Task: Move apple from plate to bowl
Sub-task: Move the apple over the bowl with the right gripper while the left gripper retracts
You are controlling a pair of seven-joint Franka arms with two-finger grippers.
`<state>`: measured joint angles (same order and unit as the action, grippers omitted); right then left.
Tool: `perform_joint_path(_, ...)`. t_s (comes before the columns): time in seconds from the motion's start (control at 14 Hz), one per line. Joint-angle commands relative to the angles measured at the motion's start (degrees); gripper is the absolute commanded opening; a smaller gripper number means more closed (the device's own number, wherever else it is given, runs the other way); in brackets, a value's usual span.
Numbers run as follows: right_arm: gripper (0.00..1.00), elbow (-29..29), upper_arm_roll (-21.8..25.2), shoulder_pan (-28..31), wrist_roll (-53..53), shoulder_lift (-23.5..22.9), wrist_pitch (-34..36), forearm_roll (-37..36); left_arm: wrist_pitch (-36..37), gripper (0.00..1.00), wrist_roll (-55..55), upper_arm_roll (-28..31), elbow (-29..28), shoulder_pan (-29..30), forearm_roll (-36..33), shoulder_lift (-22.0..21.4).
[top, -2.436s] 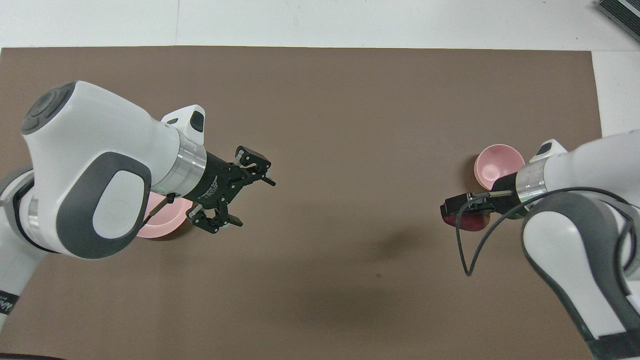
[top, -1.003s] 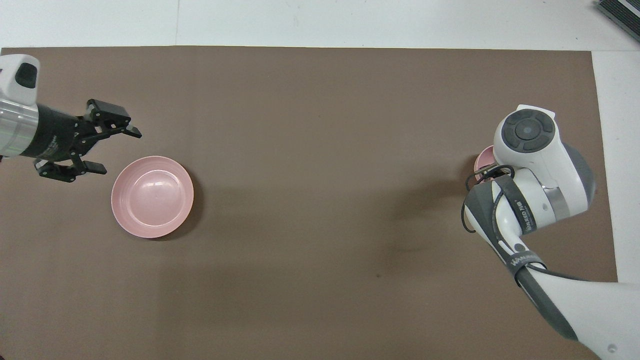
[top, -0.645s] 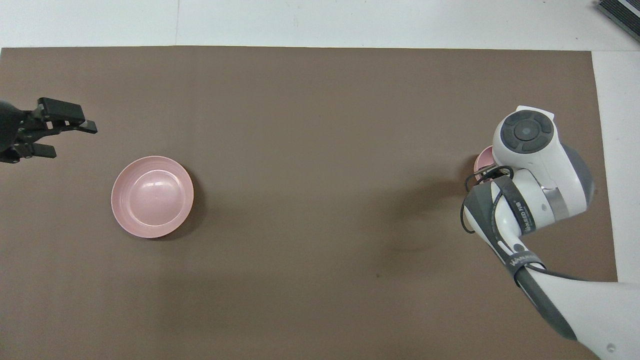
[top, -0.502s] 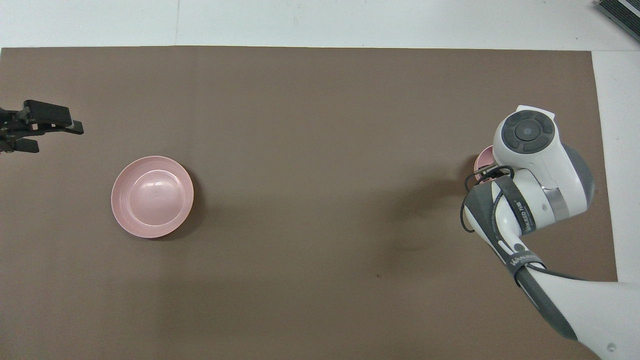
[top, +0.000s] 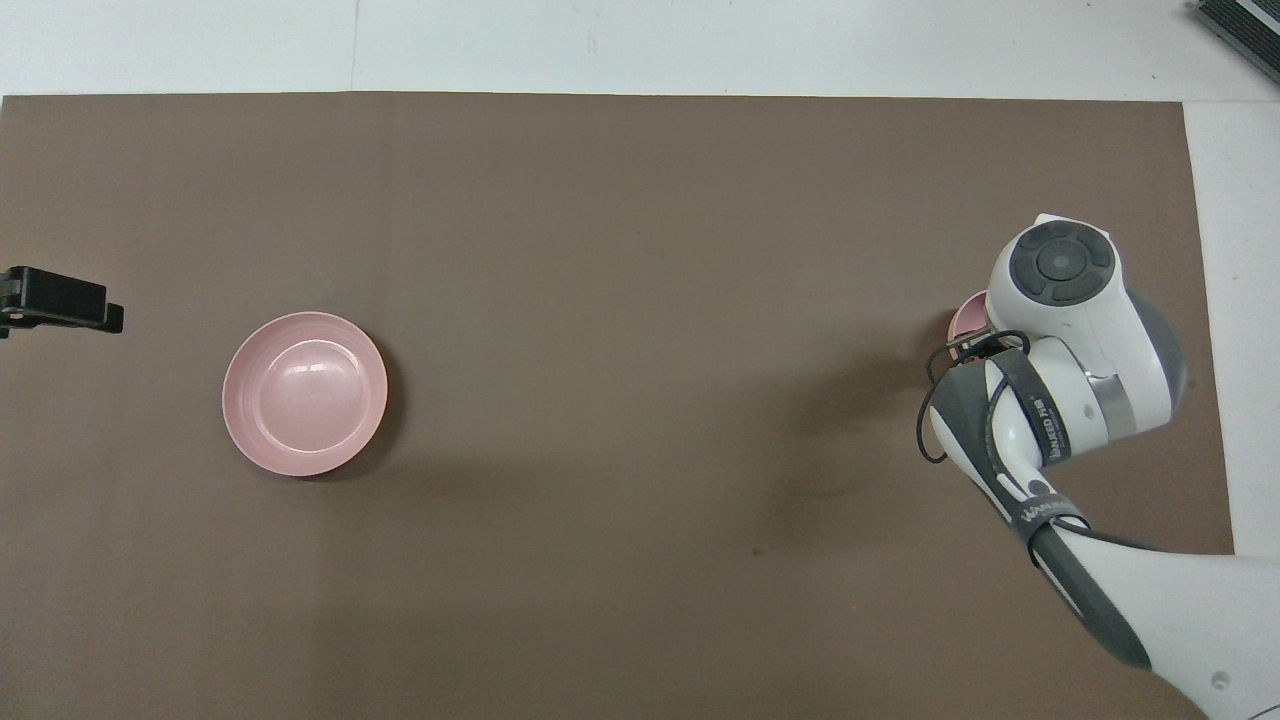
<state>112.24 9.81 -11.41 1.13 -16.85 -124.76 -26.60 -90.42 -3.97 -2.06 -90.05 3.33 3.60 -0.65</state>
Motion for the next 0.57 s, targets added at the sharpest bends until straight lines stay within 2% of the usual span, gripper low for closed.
perform_joint_path(0.0,0.21,0.3,-0.5,0.9,0.9,-0.2,-1.6,1.8,3.0,1.00,-1.6,0.3,1.9,-0.4,-1.7,0.1)
perform_joint_path(0.07,0.23,0.3,-0.4,0.8,0.9,-0.3,-1.6,2.6,3.2,1.00,-1.7,0.3,1.9,-0.4,-1.7,0.1)
perform_joint_path(0.21,0.32,0.3,-0.5,0.9,0.8,-0.4,-1.6,2.8,3.8,1.00,-1.7,0.3,1.4,-0.8,-1.8,0.0)
perform_joint_path(0.5,0.57,0.3,-0.5,0.9,0.6,-0.4,-1.6,2.9,7.2,1.00,-1.6,0.2,2.0,-4.0,-5.5,-0.1)
